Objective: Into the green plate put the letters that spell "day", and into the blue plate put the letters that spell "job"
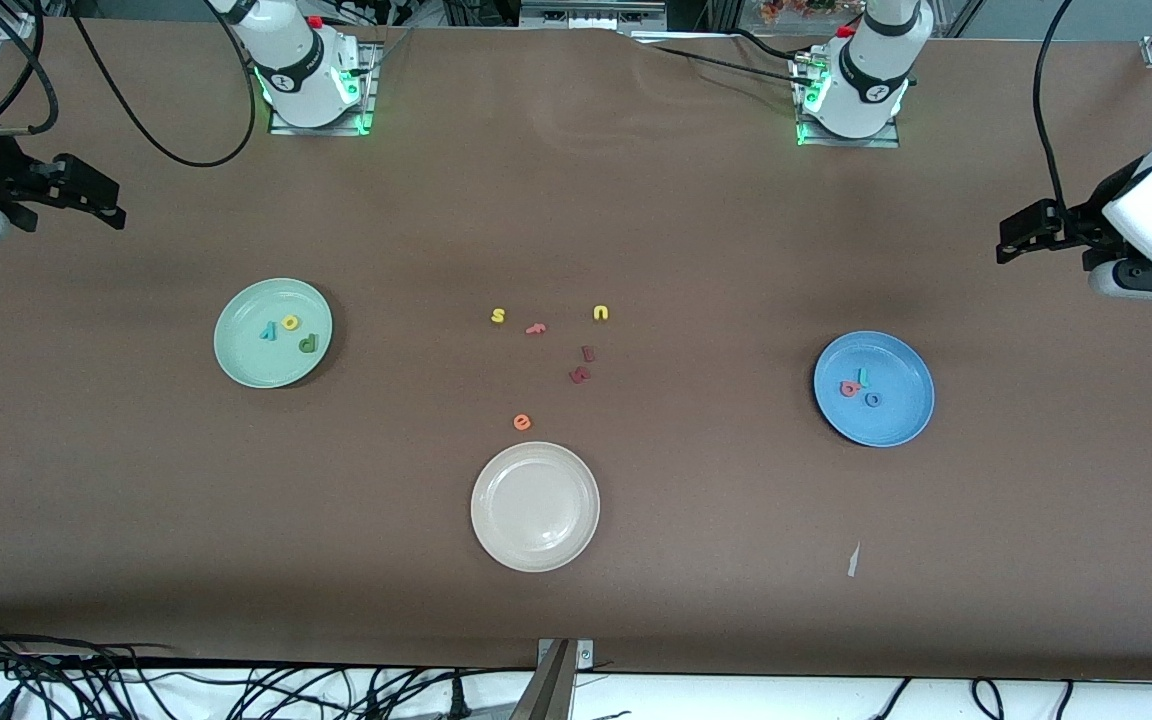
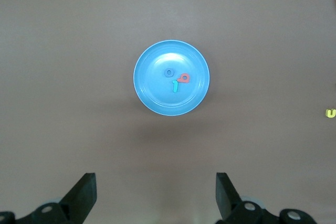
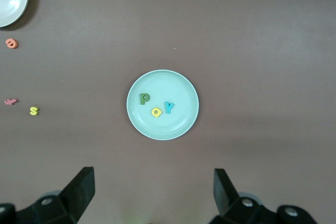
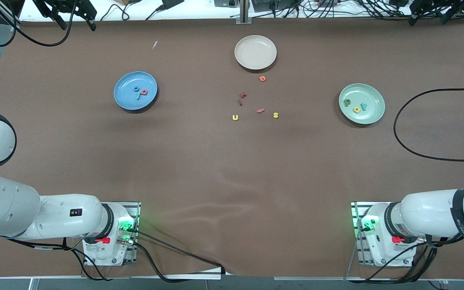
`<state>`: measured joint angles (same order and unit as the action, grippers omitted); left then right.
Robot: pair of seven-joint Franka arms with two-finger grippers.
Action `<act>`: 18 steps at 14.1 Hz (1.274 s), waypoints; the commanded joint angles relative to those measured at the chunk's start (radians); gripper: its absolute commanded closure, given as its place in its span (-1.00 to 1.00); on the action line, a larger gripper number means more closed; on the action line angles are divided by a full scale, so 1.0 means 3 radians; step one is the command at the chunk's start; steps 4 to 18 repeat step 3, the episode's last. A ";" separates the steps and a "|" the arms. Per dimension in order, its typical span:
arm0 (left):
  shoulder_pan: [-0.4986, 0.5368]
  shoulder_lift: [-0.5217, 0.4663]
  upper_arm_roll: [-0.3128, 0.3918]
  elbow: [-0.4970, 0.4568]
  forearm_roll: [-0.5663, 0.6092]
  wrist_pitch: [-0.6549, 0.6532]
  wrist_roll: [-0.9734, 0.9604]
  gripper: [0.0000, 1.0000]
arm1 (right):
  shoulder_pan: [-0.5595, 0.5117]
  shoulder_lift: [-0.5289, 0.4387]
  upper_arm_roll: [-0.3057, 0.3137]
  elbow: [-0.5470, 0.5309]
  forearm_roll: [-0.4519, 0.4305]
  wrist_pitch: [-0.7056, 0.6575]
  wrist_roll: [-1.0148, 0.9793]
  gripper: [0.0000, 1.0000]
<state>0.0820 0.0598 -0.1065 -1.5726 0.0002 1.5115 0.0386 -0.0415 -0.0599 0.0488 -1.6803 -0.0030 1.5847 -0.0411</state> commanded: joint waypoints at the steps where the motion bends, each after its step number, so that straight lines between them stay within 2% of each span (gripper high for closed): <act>1: 0.0049 -0.0046 -0.0008 -0.0045 -0.0093 0.0029 0.0004 -1.00 | -0.0025 -0.0041 0.0011 -0.0034 0.0030 0.0000 -0.0037 -1.00; 18: 0.0049 -0.0031 -0.0008 -0.0040 -0.0093 0.0034 0.0004 -1.00 | -0.0025 -0.0041 0.0011 -0.0034 0.0025 0.0005 -0.0037 -1.00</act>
